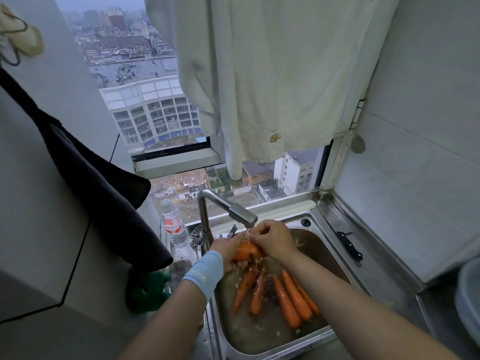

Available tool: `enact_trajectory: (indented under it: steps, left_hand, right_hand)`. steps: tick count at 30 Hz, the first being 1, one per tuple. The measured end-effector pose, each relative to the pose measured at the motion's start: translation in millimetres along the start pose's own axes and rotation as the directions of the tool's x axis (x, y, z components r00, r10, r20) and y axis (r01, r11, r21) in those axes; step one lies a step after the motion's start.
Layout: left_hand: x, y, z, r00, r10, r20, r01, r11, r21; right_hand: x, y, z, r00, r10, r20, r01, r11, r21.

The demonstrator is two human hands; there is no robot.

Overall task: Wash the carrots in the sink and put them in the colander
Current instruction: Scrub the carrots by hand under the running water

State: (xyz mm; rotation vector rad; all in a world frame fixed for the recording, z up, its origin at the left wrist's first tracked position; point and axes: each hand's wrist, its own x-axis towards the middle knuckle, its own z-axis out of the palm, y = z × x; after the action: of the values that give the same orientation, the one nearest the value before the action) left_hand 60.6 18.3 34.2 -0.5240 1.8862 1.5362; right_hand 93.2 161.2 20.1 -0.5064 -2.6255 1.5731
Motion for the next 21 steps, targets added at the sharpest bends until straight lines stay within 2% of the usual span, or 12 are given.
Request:
enact_trajectory:
  steps: [1,4,5,7,8,10,11,14,17,19,21]
  left_hand:
    - [-1,0,-1,0.999,-0.048,0.006,0.048,0.997,-0.066]
    - [3,-4,-4,0.994,-0.107,0.025,0.11,0.966,-0.236]
    - [4,-6,-5,0.991,-0.132,0.026,0.134,0.95,-0.283]
    - [8,-12,-5,0.985,-0.166,0.043,0.17,0.923,-0.345]
    - [9,-15,-4,0.982,-0.179,0.056,0.187,0.915,-0.357]
    - [6,-20,-3,0.974,-0.211,0.082,0.227,0.891,-0.394]
    - [5,-22,-3,0.971,-0.217,0.096,0.237,0.877,-0.417]
    - [7,-23,-5,0.973,-0.175,0.147,0.221,0.889,-0.4]
    - [1,-23,-4,0.978,-0.099,0.184,0.136,0.97,-0.202]
    - [0,-25,1,0.978,-0.077,0.195,0.096,0.992,-0.088]
    - [6,-25,3,0.986,-0.07,0.15,0.07,0.998,0.007]
  right_hand:
    - [-1,0,0,1.0,0.013,-0.023,-0.014,0.999,-0.037]
    - [-7,1,4,0.996,0.073,-0.059,-0.09,0.921,-0.378]
    - [-9,1,8,0.99,0.121,-0.075,-0.141,0.906,-0.399]
    - [-13,-7,15,0.946,0.304,-0.11,-0.321,0.92,-0.226]
    - [-9,-6,22,0.892,0.429,-0.146,-0.443,0.893,-0.083]
    - [-9,-11,29,0.734,0.664,-0.144,-0.64,0.747,0.182]
    - [-9,-9,33,0.705,0.707,-0.057,-0.663,0.685,0.301]
    - [-15,0,47,0.731,0.642,0.231,-0.639,0.527,0.56]
    - [-17,-5,48,0.74,0.628,0.243,-0.636,0.533,0.559]
    - [-17,-13,46,0.732,0.656,0.185,-0.646,0.58,0.497]
    - [-17,-16,47,0.724,0.667,0.176,-0.652,0.579,0.489]
